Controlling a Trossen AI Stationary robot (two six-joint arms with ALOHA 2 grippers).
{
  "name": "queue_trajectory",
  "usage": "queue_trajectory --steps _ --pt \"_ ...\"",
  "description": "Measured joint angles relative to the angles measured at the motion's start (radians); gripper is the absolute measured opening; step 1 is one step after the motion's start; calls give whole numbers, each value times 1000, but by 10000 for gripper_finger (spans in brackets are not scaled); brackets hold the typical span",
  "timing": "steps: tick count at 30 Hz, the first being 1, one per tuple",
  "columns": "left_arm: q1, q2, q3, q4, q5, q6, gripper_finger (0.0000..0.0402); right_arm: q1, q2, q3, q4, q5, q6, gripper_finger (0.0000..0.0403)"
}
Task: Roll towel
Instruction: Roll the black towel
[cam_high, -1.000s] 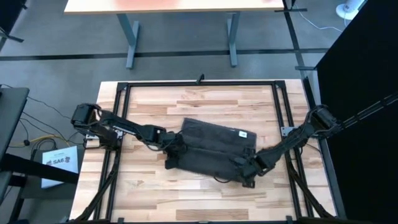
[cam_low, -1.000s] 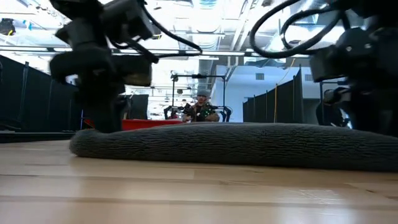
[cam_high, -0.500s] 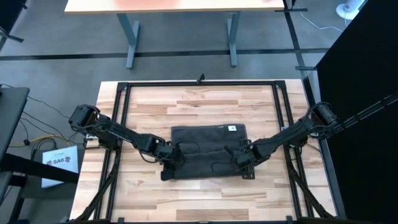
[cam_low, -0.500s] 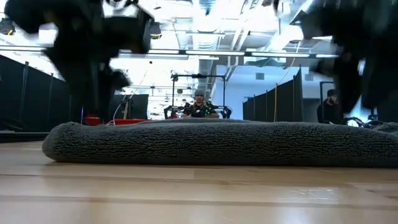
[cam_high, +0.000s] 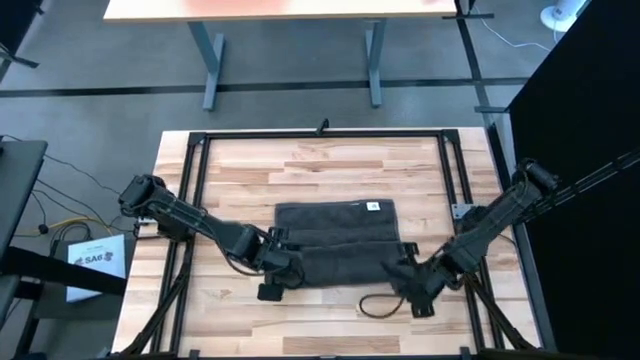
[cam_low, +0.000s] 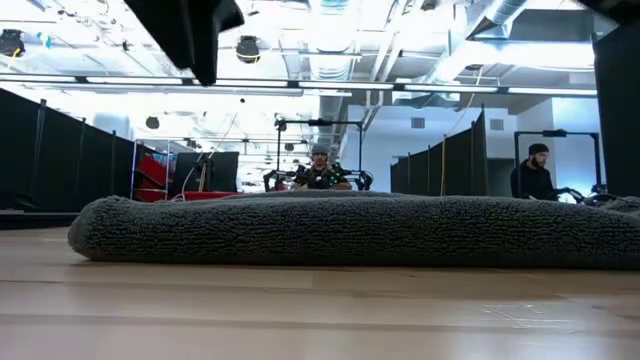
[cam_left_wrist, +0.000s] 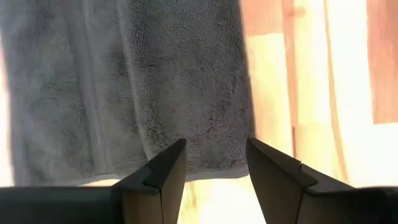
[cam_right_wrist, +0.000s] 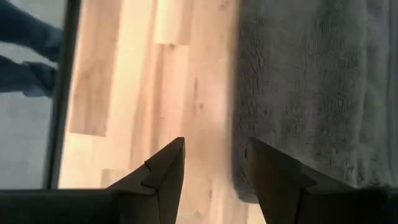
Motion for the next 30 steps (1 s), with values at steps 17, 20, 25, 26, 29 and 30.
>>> queue_trajectory --steps 17,20,25,26,29,30 --pt "-100 348 109 40 -186 -129 152 73 272 -36 -66 117 54 157" --pt "-99 363 109 44 -188 -143 152 63 300 -69 -29 116 88 157" --pt "-103 363 109 49 -203 -168 152 53 306 -112 -21 117 179 157" --pt "-104 363 109 47 -212 -172 152 53 307 -115 -27 116 182 157" --pt "-105 363 109 47 -220 -186 152 54 306 -114 -23 116 190 157" --pt "-107 363 109 52 -220 -191 152 54 306 -114 -20 116 194 157"
